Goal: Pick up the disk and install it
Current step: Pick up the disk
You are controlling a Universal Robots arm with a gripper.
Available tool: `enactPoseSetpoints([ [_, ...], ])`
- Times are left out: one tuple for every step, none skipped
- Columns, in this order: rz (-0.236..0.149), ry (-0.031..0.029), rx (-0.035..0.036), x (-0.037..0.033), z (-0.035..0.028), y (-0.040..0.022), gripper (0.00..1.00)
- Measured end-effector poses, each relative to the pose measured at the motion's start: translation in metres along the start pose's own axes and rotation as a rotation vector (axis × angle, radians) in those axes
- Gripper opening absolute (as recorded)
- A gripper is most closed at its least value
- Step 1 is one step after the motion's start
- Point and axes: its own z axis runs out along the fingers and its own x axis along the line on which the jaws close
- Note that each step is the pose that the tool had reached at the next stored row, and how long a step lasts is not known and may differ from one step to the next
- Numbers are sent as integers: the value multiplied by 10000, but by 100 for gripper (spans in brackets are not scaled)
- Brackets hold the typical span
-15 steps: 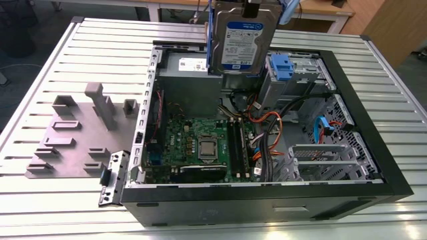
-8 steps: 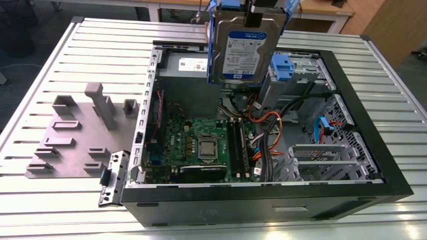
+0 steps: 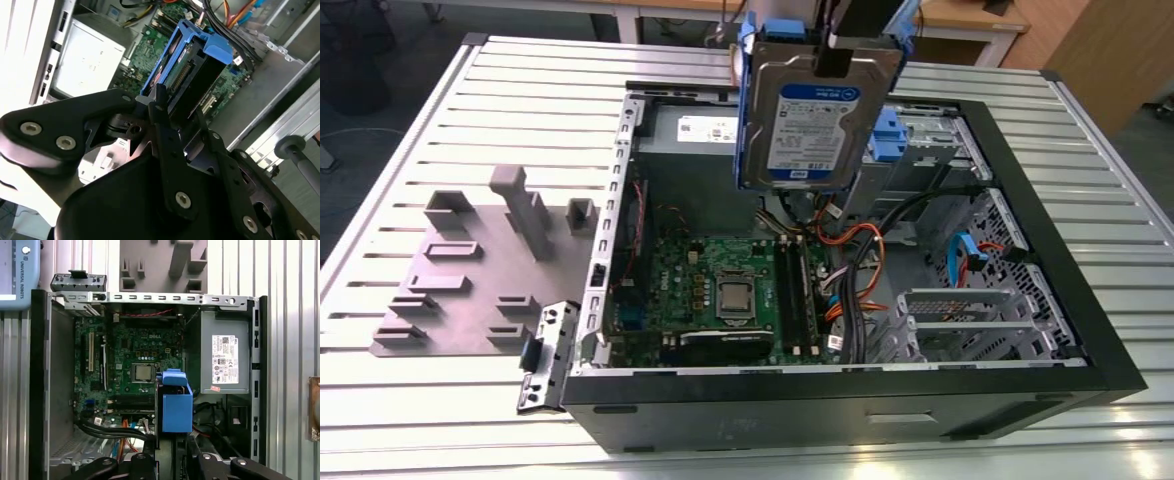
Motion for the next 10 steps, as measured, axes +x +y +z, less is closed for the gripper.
enactPoseSetpoints([
  [1,1,0,33,-2,0,35],
  [0,2,0,67,-3,0,35],
  [0,4,-1,100,-6,-1,35],
  [0,2,0,137,-7,-1,35],
  [0,4,0,171,-8,-1,35],
  [0,4,0,204,-10,-1,35],
  [1,6,-1,238,-12,-1,35],
  [1,5,0,271,-13,-2,35],
  [1,6,0,303,-14,-2,35],
  [1,9,0,335,-16,-2,35],
])
